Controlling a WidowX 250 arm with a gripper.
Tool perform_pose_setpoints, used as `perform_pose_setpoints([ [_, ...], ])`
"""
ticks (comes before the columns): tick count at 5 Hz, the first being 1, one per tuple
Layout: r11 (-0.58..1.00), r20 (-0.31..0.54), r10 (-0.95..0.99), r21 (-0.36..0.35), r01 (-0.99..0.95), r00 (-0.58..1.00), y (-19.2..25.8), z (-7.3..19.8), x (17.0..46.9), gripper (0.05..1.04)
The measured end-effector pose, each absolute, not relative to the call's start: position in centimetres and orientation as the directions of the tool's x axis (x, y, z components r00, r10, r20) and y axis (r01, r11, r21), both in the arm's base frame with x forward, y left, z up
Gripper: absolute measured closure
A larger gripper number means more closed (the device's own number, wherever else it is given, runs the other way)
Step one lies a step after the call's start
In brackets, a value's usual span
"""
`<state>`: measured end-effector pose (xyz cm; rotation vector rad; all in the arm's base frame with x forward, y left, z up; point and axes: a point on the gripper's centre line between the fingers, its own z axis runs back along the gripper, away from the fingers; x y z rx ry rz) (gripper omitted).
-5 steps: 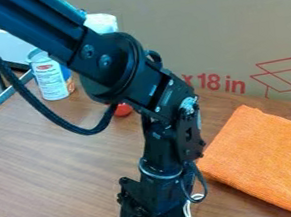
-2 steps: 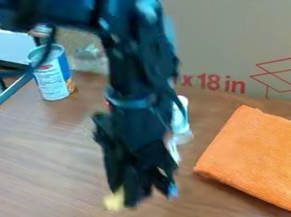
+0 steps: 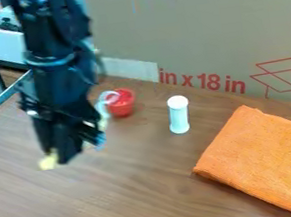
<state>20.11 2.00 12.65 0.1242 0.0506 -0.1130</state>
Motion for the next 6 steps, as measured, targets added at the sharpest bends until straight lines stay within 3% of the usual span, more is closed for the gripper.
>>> perform_pose_setpoints([
  [1,0.986,-0.044,0.014,0.165,-0.006,0.999,6.9,12.8,19.3,0.82],
  [3,0.972,-0.011,0.186,0.151,-0.182,0.982,14.9,10.8,19.0,0.82],
  [6,0.936,-0.031,0.327,0.152,-0.318,0.945,19.5,6.7,24.2,0.82],
])
